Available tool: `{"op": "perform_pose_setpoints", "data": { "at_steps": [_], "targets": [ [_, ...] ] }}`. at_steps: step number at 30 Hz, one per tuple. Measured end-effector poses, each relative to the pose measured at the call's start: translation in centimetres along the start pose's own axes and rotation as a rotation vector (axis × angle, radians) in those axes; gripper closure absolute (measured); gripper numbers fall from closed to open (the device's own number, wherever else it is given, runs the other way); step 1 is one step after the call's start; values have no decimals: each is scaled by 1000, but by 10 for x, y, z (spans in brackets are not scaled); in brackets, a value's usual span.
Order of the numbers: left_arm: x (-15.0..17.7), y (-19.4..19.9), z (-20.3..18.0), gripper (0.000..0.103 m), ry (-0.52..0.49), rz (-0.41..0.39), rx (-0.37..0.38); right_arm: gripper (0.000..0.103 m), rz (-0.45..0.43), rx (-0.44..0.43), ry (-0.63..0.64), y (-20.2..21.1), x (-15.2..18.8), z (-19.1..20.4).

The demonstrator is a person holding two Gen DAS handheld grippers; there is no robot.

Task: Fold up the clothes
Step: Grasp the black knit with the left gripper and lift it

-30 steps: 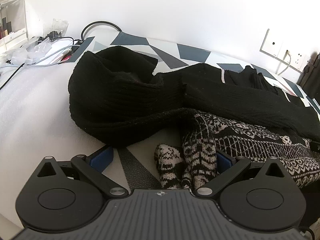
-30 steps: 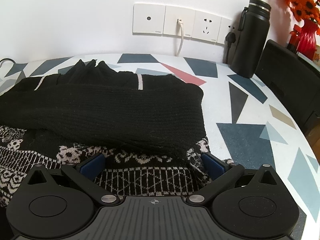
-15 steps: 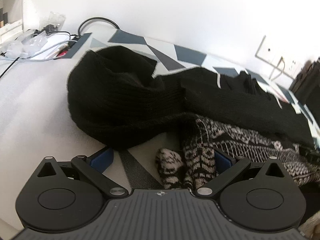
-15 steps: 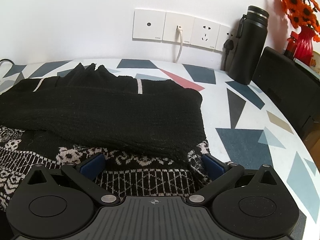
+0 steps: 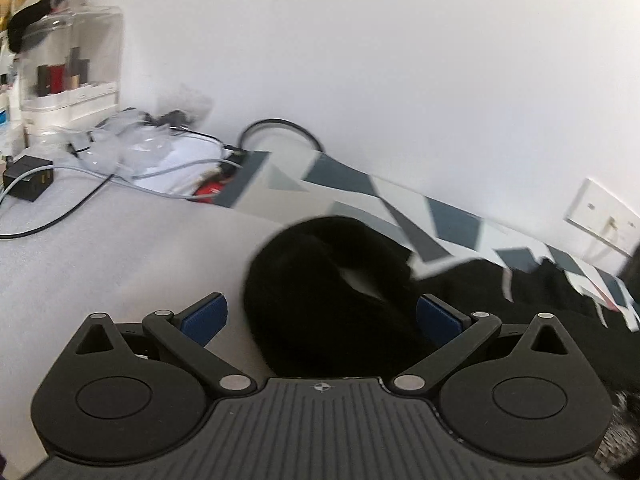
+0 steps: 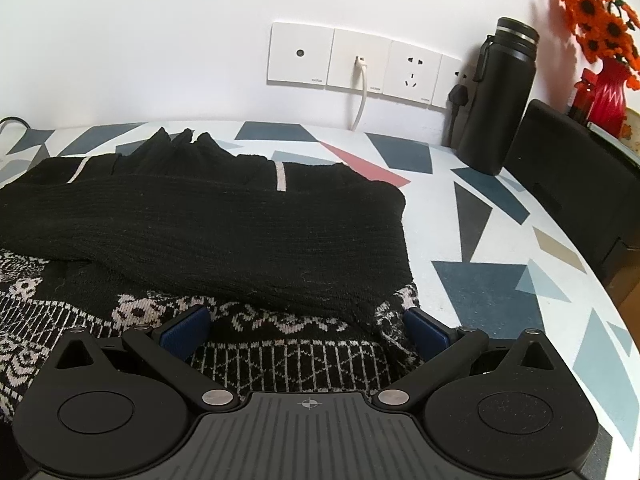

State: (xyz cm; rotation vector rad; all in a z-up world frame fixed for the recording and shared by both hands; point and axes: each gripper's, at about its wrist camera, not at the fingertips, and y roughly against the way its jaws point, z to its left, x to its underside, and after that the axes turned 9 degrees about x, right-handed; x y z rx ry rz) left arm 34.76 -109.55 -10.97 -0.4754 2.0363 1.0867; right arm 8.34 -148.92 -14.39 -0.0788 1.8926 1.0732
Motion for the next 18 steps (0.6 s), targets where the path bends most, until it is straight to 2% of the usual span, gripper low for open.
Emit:
{"op": "perform_pose_setpoints", "data": {
  "at_steps": [1, 2, 4, 7, 9, 10, 11, 13, 18],
  "targets": [
    [0, -3, 7, 21, 35, 2, 5, 1, 0, -1, 2, 0, 0, 0],
    [0, -8, 15, 32, 78, 9, 10, 1, 0, -3, 3, 0, 0, 0],
    [1, -15, 25, 33, 150, 16, 33, 1, 2, -7, 3, -1, -1, -1],
    [5, -25, 26, 33, 155, 39, 70, 1, 3, -7, 3, -1, -1, 0],
    [5, -29, 23, 56, 149, 45, 76, 1, 4, -3, 1, -1, -1, 0],
    [4, -29, 21, 76, 153, 45, 85, 1, 4, -2, -1, -2, -1, 1],
    [2, -26, 22, 88, 168, 35, 93, 1, 5, -2, -1, -2, -1, 1],
    [-2, -17, 22, 89, 200, -9, 109, 1, 4, -3, -1, -2, -1, 0],
    [-31, 16, 15, 91, 209, -183, 103, 1, 5, -4, -4, -2, -1, 0]
  ]
}}
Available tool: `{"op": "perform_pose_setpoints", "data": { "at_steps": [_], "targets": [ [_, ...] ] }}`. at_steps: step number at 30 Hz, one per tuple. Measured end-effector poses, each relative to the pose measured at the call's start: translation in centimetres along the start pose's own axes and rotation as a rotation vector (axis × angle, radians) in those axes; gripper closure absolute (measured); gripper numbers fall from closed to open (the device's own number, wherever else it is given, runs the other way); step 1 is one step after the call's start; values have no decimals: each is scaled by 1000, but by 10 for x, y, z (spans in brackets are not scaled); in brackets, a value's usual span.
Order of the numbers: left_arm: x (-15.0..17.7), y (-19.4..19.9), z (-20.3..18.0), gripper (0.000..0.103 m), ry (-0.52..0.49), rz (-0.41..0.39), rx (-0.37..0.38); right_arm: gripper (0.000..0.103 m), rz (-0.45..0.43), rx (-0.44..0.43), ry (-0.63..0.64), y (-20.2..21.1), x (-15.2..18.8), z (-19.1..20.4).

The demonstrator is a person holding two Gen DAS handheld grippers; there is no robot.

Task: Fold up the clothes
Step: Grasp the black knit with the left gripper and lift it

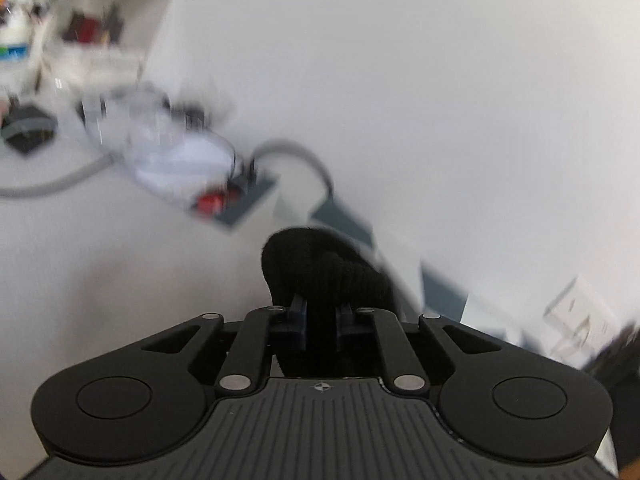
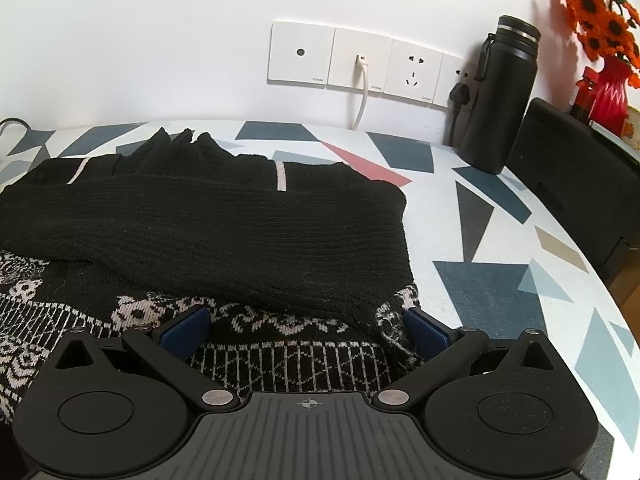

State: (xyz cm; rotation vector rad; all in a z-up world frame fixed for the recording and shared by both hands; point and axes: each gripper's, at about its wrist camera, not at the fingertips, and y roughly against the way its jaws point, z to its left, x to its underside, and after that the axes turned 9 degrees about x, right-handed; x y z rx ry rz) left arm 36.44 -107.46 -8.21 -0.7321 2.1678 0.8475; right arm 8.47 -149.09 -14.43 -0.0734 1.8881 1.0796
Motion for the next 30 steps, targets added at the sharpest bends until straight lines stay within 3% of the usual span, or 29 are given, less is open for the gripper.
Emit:
{"op": "perform_pose_setpoints", "data": {
  "at_steps": [2, 5, 14, 18, 22, 25, 28, 30],
  "targets": [
    [-14, 6, -11, 91, -15, -54, 26, 1, 0, 0, 1, 0, 0, 0],
    [-17, -2, -33, 91, -57, -26, 93, 1, -2, 2, 3, 0, 0, 0],
    [35, -59, -120, 91, -167, 169, 304, 1, -11, 3, 9, 1, 2, 0],
    [73, -89, -166, 91, -280, 269, 372, 1, -16, 5, 12, 2, 2, 0],
    [113, -117, -193, 91, -371, 379, 386, 1, -19, 8, 14, 2, 2, 1],
    [132, -132, -189, 90, -384, 467, 377, 1, -25, 6, 17, 3, 3, 1],
    [137, -129, -194, 78, -437, 485, 371, 1, -46, -2, 30, 4, 5, 0],
    [134, -122, -198, 57, -496, 492, 385, 1, -59, -5, 45, 4, 5, 0]
  ]
}}
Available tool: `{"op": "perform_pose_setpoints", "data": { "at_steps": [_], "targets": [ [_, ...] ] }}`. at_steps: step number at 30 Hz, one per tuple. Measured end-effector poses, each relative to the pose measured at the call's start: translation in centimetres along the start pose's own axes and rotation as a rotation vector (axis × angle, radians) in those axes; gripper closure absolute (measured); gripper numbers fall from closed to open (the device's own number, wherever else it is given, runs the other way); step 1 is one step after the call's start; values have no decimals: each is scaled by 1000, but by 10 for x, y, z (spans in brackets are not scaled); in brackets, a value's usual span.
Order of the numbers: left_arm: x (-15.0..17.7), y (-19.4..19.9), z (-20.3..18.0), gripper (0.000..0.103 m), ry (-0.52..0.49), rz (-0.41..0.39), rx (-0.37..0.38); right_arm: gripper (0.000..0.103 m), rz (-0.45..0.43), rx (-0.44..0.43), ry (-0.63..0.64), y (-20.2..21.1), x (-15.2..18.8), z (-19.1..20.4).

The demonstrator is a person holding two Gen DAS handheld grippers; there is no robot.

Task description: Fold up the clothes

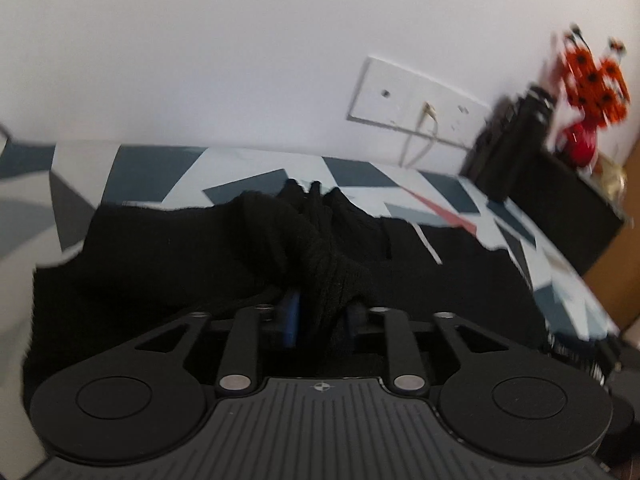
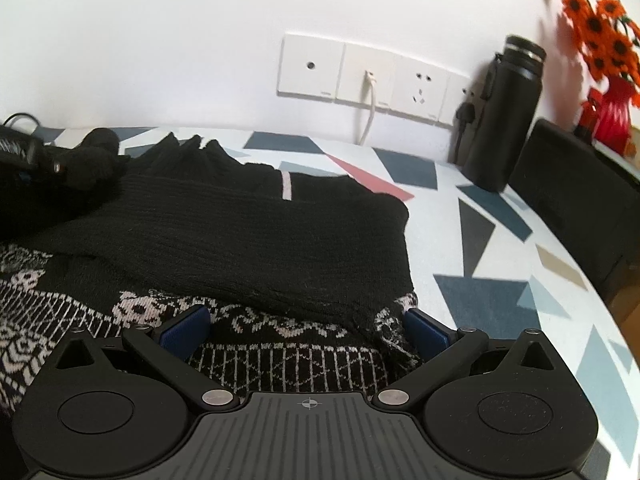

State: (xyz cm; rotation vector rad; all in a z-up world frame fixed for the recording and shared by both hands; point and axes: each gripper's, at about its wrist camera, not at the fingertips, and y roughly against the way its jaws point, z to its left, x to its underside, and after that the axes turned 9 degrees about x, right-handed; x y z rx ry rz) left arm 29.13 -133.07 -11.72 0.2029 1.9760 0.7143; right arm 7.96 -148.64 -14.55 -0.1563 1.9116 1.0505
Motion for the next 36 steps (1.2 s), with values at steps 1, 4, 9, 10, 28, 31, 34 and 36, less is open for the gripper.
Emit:
{"op": "perform_pose_setpoints", "data": {
  "at_steps": [1, 4, 9, 10, 28, 31, 34, 36],
  "targets": [
    [0, 8, -3, 29, -25, -20, 9, 1, -1, 1, 4, 0, -1, 0],
    [0, 41, -7, 13, -36, -111, 43, 1, 11, 7, -9, 0, -2, 1],
    [2, 91, 17, 7, 28, -170, 19, 1, 6, 6, -2, 0, -2, 1],
    [8, 97, 21, 5, 13, -160, -21, 1, 6, 6, -2, 0, -1, 1],
    [74, 96, 73, 0, 27, 17, -420, 1, 20, -4, -7, -2, -3, 0],
    [78, 96, 80, 0, 23, 10, -403, 1, 32, -10, 3, -3, -5, -1],
    [79, 97, 81, 0, 25, 3, -394, 1, 57, -19, 30, -5, -10, -2],
    [80, 97, 81, 0, 25, -1, -391, 1, 92, -26, 12, -7, -14, -3]
  ]
}}
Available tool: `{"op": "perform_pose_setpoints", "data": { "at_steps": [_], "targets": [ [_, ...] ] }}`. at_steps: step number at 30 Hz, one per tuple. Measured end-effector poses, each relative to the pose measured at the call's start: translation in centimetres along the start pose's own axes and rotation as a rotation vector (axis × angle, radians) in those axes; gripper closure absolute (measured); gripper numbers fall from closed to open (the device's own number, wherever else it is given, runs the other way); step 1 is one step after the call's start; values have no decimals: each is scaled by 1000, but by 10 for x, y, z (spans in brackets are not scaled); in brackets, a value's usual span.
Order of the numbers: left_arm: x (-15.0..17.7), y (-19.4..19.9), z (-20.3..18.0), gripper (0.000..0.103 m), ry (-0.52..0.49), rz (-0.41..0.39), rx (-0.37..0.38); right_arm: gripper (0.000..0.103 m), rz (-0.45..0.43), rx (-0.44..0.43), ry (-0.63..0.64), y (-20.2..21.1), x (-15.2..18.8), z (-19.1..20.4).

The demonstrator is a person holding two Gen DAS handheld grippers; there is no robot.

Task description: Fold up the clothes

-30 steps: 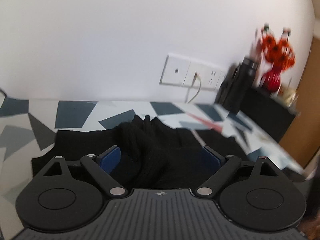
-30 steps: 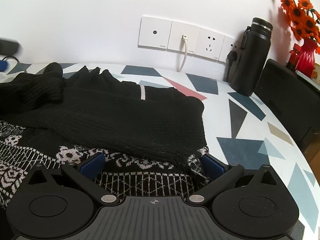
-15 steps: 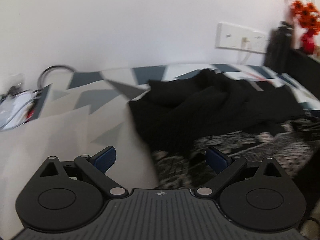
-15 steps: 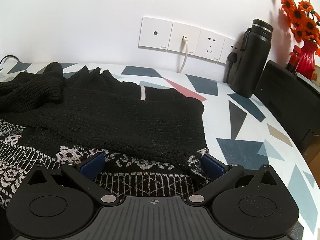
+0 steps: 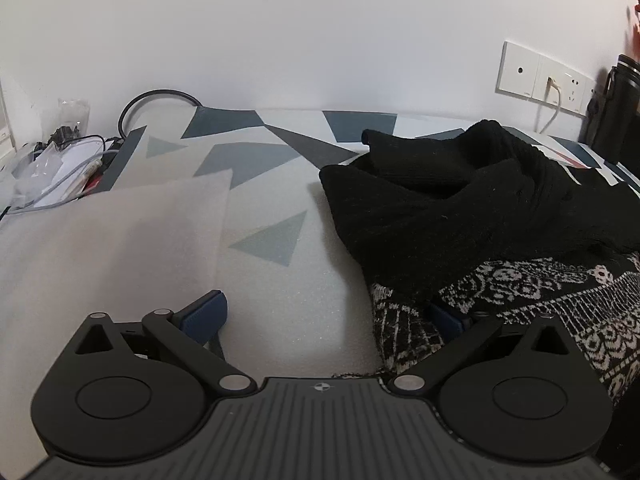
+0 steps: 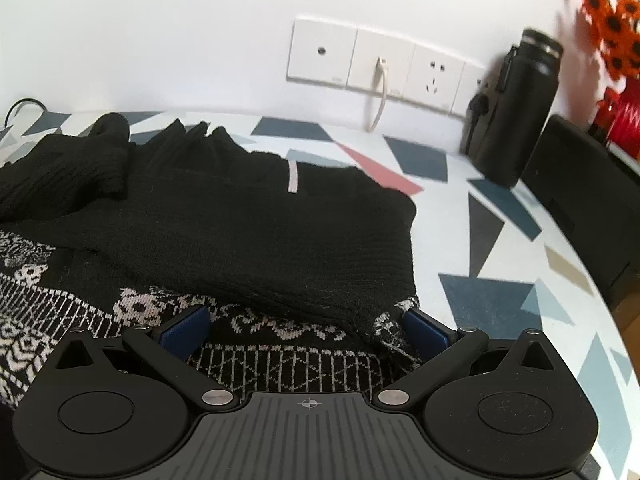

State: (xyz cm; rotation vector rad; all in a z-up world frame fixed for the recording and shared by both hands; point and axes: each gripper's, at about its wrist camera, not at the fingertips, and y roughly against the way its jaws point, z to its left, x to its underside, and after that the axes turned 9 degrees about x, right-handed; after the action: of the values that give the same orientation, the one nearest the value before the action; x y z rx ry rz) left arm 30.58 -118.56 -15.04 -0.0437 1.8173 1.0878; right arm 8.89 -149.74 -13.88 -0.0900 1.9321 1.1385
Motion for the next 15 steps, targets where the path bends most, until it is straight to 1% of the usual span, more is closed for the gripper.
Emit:
{"op": "perform_pose_setpoints", "data": {
  "at_steps": [3, 6, 10, 15],
  "targets": [
    [1, 0, 1, 0, 1, -6, 5, 1, 50, -3, -26, -3, -5, -1],
    [2, 0, 1, 0, 3, -11, 10, 1, 70, 5, -27, -4, -8, 1],
    [2, 0, 1, 0, 2, -13, 11, 1, 99, -23, -84, -8, -9, -6],
    [3, 1, 1, 0, 3, -15, 16, 1, 78, 5, -85, -8, -5, -1]
  ]
}}
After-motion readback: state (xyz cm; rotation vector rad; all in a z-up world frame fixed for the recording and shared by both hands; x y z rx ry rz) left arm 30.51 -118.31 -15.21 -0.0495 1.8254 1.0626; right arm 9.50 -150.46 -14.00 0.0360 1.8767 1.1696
